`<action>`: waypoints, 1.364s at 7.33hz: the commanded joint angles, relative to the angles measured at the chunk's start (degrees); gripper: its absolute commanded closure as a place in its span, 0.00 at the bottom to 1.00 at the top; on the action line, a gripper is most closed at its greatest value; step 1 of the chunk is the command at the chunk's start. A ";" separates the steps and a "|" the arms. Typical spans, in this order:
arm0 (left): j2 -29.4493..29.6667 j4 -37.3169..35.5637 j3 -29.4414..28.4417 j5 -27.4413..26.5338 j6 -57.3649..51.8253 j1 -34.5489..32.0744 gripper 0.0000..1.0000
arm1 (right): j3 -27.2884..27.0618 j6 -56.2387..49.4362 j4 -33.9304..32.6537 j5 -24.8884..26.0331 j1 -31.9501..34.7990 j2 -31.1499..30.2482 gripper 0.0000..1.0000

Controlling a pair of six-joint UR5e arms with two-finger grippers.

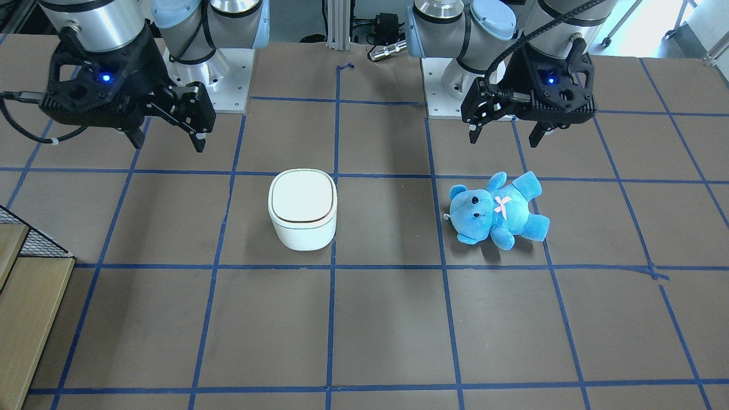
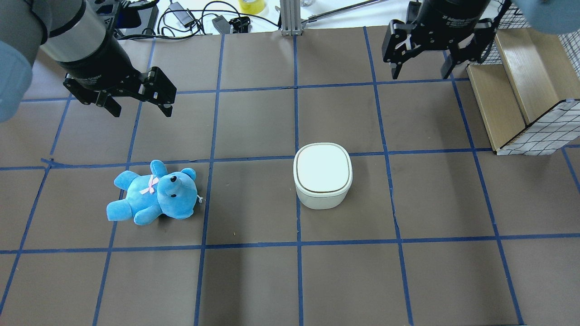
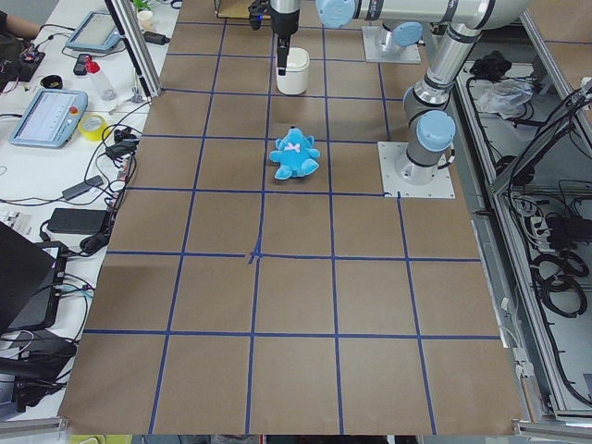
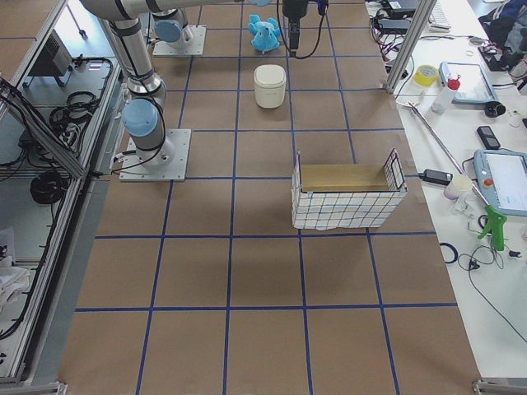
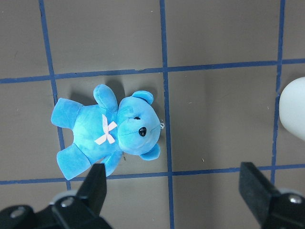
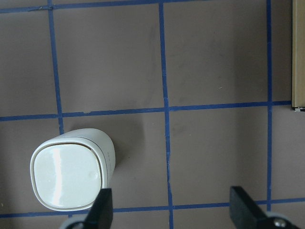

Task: Open trash can with right arm
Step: 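Move the right gripper down toward the white trash can lid, then lower the right gripper onto the lid's edge farthest from the robot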

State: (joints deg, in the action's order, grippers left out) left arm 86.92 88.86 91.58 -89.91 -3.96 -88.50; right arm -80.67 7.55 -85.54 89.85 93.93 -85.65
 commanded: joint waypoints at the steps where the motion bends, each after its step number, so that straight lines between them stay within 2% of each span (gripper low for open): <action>1: 0.00 0.00 0.00 0.00 0.00 0.00 0.00 | -2.90 6.76 -1.11 -0.37 6.49 2.32 1.00; 2: 0.00 0.00 0.00 0.00 0.00 0.00 0.00 | -6.40 9.39 -5.82 -0.37 9.66 3.38 1.00; 4: 0.00 0.00 0.00 0.00 0.00 0.00 0.00 | -16.84 11.08 -17.86 -0.37 10.66 4.09 1.00; 6: 0.00 0.00 0.00 0.00 0.00 0.00 0.00 | -23.54 10.74 -24.47 -0.29 10.74 4.18 1.00; 8: 0.00 0.00 0.00 0.00 0.00 0.00 0.00 | -25.76 10.30 -26.17 -1.51 11.27 4.44 1.00; 10: 0.00 0.00 0.00 0.00 0.00 0.00 0.00 | -25.77 10.29 -26.34 -1.60 11.62 4.53 1.00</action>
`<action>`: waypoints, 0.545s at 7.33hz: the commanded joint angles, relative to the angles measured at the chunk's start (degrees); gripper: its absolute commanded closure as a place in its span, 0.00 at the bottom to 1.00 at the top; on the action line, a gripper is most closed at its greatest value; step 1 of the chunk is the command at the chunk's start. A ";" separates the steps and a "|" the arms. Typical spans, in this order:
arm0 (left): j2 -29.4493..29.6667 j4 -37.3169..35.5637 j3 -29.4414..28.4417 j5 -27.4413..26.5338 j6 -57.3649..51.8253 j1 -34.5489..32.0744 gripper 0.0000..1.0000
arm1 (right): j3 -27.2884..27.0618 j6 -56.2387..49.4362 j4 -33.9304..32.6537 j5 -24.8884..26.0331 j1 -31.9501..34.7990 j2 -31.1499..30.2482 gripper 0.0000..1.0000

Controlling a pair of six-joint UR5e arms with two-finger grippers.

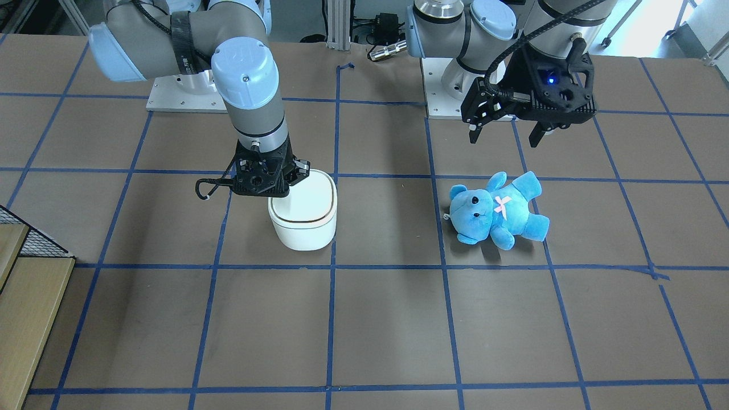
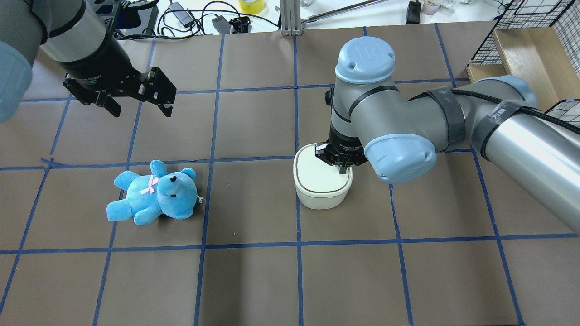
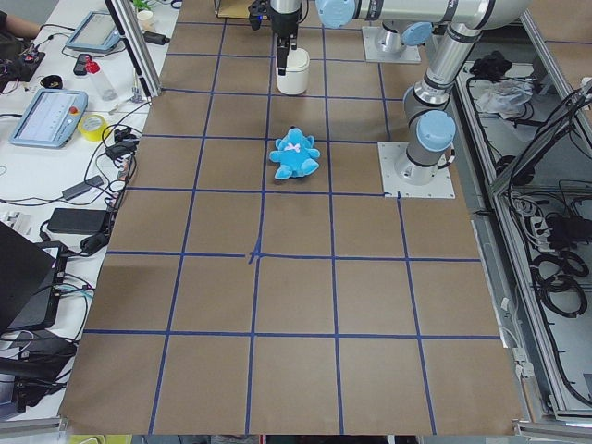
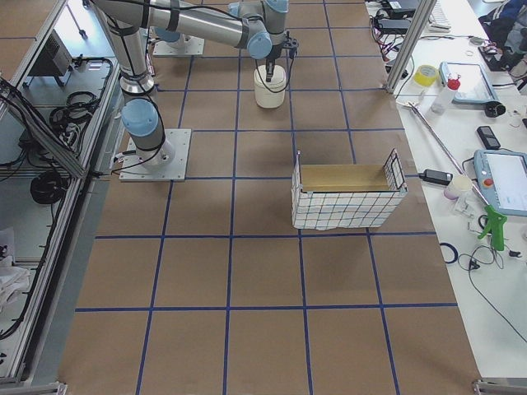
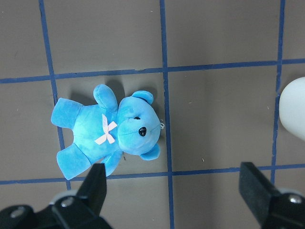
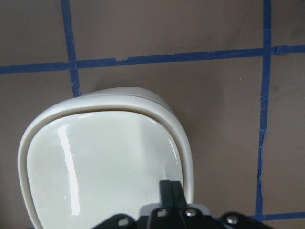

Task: Open trash can with right arm
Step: 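Lower the right gripper onto the lid's edge farthest from the robot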

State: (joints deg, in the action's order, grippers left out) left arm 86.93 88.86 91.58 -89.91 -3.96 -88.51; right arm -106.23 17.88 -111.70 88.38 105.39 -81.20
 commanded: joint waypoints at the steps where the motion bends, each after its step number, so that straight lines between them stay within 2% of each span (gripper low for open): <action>1: 0.00 0.00 0.00 0.00 0.00 0.00 0.00 | -0.38 -0.04 -0.18 -0.13 0.17 0.25 1.00; 2: 0.00 0.00 0.00 0.00 0.00 0.00 0.00 | -0.29 0.22 -0.27 -0.05 0.17 0.42 1.00; 3: 0.00 0.00 0.00 0.00 0.00 0.00 0.00 | 1.01 0.74 -0.27 -0.13 0.26 -0.62 0.17; 4: 0.00 0.00 0.00 0.00 0.00 0.00 0.00 | 3.64 0.66 0.95 0.04 0.26 -4.20 0.00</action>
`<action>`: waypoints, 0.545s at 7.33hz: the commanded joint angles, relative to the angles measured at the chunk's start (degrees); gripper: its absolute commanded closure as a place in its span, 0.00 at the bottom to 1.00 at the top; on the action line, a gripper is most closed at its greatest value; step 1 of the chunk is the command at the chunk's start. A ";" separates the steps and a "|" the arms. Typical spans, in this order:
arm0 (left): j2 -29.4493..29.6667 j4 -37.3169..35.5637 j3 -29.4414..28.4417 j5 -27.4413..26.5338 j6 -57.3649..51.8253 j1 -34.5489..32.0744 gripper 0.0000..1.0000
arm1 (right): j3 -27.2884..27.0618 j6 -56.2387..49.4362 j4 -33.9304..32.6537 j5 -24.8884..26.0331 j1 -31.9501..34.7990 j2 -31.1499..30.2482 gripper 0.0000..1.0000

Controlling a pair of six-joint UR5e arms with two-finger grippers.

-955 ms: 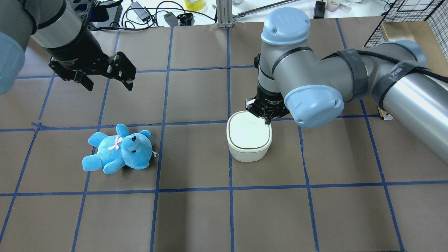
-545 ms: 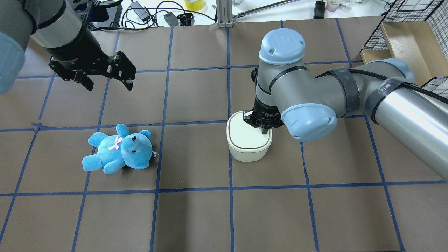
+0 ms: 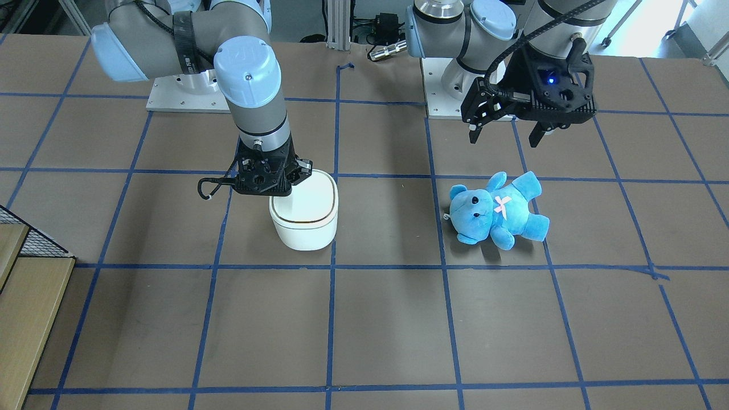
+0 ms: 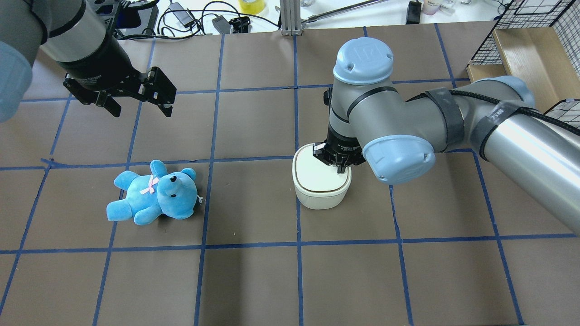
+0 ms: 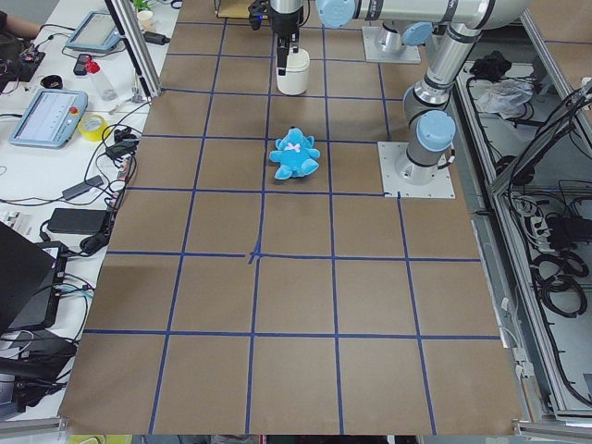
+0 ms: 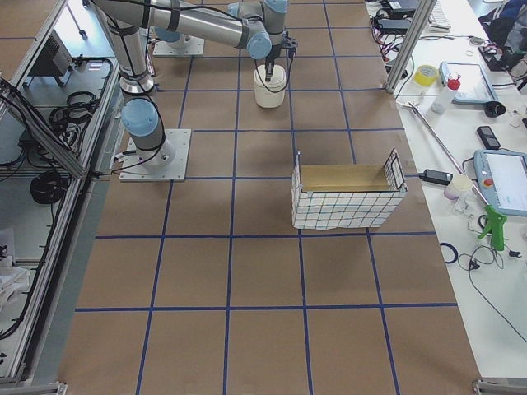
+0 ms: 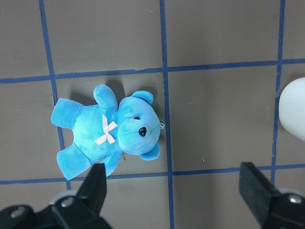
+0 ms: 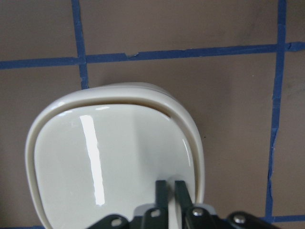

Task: Open trash can with right arm
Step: 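Pull the right gripper back toward the robot, flipping the lid upright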

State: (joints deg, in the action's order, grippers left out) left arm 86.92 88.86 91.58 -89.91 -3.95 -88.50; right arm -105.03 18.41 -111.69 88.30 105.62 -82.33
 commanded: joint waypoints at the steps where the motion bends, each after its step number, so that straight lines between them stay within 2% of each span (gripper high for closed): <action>1: 0.00 0.00 0.00 0.00 0.00 0.00 0.00 | 5.33 -0.38 4.42 0.81 -0.58 -5.79 0.00; 3: 0.00 0.00 0.00 -0.09 0.00 0.00 0.00 | 16.20 -1.87 16.27 1.61 -2.59 -6.09 0.00; 4: 0.00 0.00 0.00 0.00 0.00 0.00 0.00 | 21.13 -2.67 22.59 1.61 -7.39 -6.08 0.00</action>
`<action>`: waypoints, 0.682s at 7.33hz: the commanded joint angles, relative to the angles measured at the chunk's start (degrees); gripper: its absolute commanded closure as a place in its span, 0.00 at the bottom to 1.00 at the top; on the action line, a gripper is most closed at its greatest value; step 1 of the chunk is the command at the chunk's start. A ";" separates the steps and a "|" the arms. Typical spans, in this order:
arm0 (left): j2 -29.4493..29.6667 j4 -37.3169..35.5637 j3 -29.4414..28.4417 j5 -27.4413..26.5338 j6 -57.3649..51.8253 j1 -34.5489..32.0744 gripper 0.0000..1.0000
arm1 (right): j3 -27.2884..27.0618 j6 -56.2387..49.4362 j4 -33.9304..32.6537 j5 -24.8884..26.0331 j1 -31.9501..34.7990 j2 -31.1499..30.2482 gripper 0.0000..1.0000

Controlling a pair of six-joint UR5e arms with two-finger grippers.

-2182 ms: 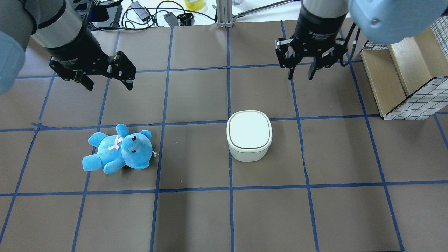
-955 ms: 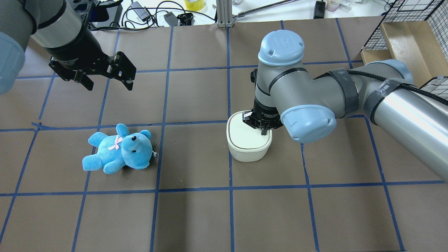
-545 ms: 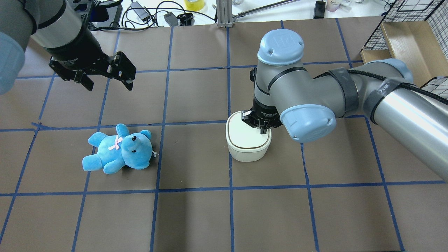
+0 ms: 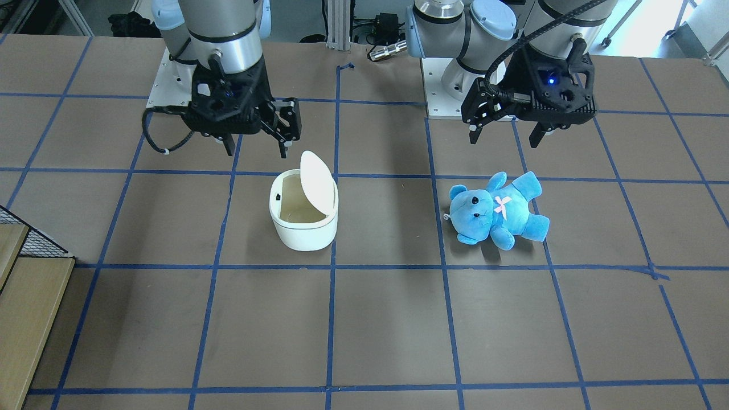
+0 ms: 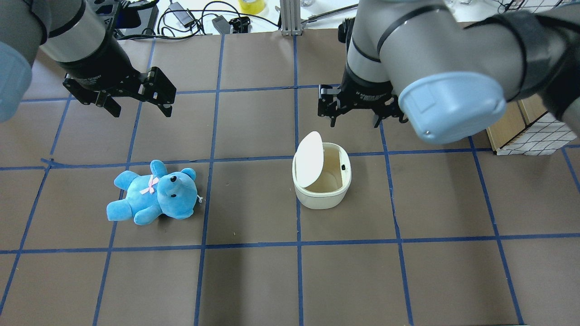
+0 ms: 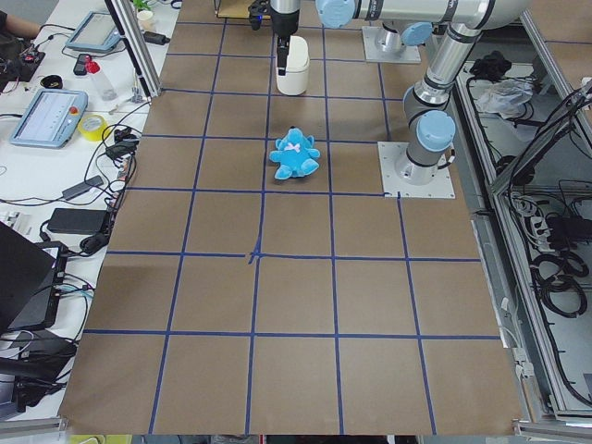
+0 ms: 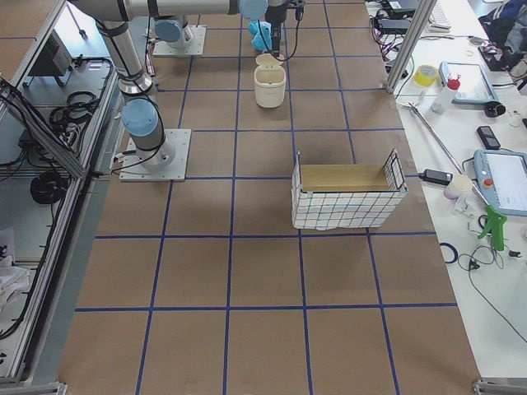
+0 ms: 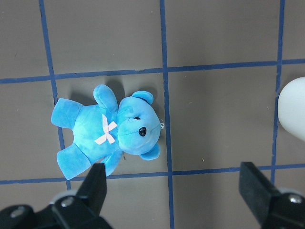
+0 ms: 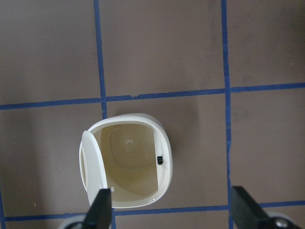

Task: Open trash can with right arm

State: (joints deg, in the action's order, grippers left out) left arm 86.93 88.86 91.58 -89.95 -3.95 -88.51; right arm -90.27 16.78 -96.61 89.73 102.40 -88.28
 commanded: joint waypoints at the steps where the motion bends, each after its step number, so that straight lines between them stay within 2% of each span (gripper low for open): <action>1: 0.00 0.00 0.00 0.04 0.00 0.00 0.00 | 8.51 -7.40 10.88 0.18 -9.27 -0.23 0.00; 2: 0.00 0.00 0.00 -0.05 0.00 0.00 0.00 | 8.79 -12.95 10.48 0.09 -12.11 -0.40 0.00; 5: 0.00 0.00 0.00 -0.05 0.00 0.00 0.00 | 8.62 -13.97 7.31 -0.26 -13.02 -0.49 0.00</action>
State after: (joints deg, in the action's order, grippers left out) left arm 86.92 88.86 91.58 -90.00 -3.95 -88.51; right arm -81.68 3.25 -88.83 89.50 89.69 -88.70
